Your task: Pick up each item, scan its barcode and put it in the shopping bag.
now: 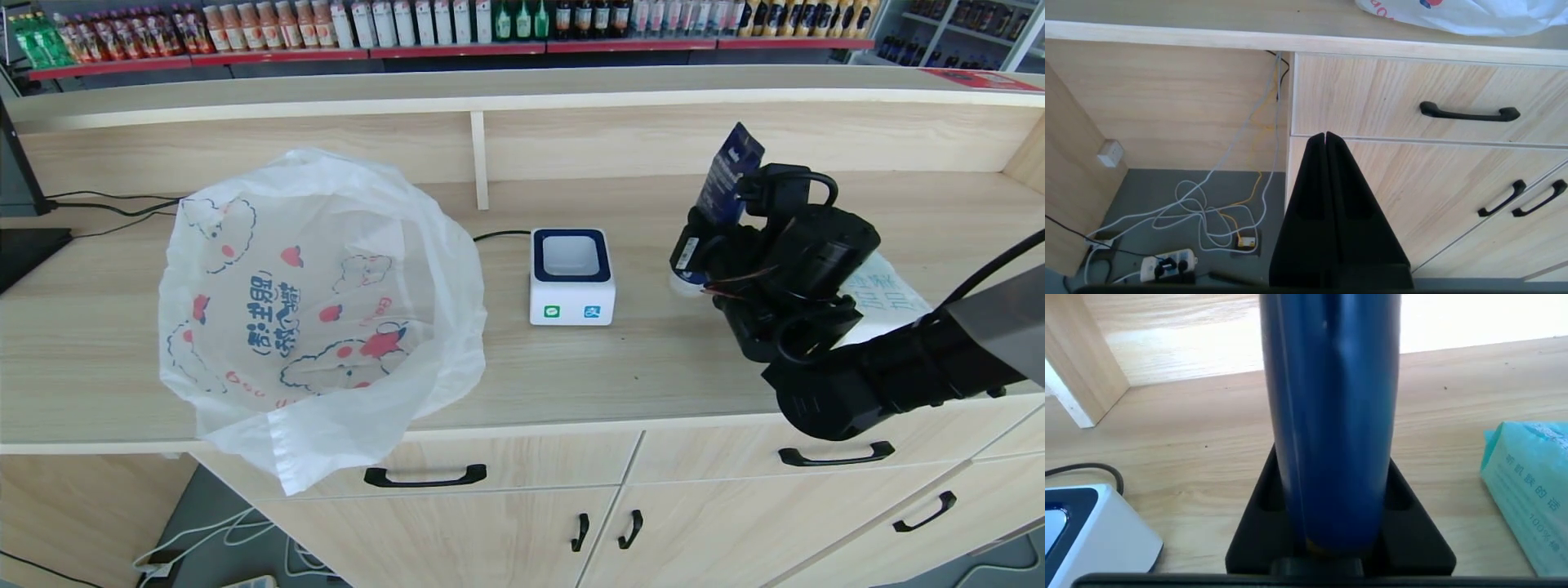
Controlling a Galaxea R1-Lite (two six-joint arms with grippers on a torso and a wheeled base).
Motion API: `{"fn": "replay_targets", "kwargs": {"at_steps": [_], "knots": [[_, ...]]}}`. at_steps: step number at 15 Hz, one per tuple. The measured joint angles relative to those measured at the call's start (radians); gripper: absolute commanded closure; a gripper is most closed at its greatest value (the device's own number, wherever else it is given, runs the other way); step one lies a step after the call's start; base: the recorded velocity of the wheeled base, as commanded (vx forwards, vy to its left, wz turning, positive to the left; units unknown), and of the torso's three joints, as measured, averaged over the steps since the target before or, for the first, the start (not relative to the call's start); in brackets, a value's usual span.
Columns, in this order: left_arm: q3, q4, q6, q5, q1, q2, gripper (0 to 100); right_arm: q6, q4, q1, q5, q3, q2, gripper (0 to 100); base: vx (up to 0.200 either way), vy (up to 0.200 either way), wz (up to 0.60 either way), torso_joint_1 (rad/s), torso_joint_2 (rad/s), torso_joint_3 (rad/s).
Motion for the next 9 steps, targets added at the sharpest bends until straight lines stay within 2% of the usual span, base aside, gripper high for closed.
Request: {"fn": "replay_targets", "kwargs": {"at_steps": [5, 9], "knots": [[0.000, 0.000, -0.003, 0.000, 0.000, 0.000, 100, 0.000, -0.001, 0.035, -0.019, 0.018, -0.032, 100, 0.000, 0.000, 0.00, 0.000, 0.00, 0.000], [0.000, 0.000, -0.001, 0.000, 0.000, 0.000, 100, 0.000, -0.005, 0.063, -0.030, 0.100, -0.125, 100, 0.000, 0.000, 0.00, 0.000, 0.00, 0.000]]}}
